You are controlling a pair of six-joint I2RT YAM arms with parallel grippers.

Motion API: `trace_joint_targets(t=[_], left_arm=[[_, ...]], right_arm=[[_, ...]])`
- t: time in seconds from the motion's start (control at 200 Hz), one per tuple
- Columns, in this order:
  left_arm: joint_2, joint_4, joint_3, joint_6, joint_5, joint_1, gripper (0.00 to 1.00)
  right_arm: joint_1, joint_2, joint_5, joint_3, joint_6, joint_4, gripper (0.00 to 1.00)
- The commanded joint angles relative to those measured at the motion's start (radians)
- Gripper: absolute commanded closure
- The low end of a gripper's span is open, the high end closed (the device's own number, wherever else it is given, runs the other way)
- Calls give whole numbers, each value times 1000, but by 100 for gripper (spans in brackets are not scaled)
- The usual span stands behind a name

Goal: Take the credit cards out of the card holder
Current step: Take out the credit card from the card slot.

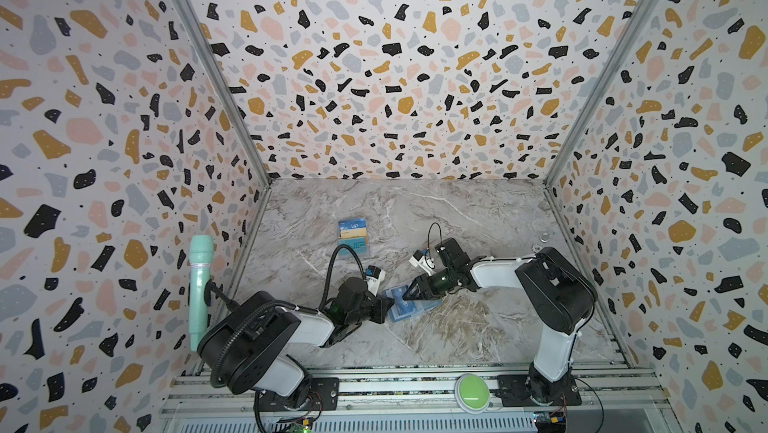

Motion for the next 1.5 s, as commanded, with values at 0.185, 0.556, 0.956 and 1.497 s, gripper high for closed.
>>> trace_joint_targets(t=[0.185,0.556,0.956,1.497], left_arm=[[13,-43,-37,11,-13,-4,99],[16,-38,-43,8,-20,-5,99],[35,-30,-35,8,-17,-5,99],[16,-49,-42,3,-29,-4,100]], right_arm=[[-14,12,-138,-91,120,215,49],[-16,36,-222,-93,152,293,52],[-8,32,-237,-60,103,247,54],[10,52,-149,-27,62,158,57]])
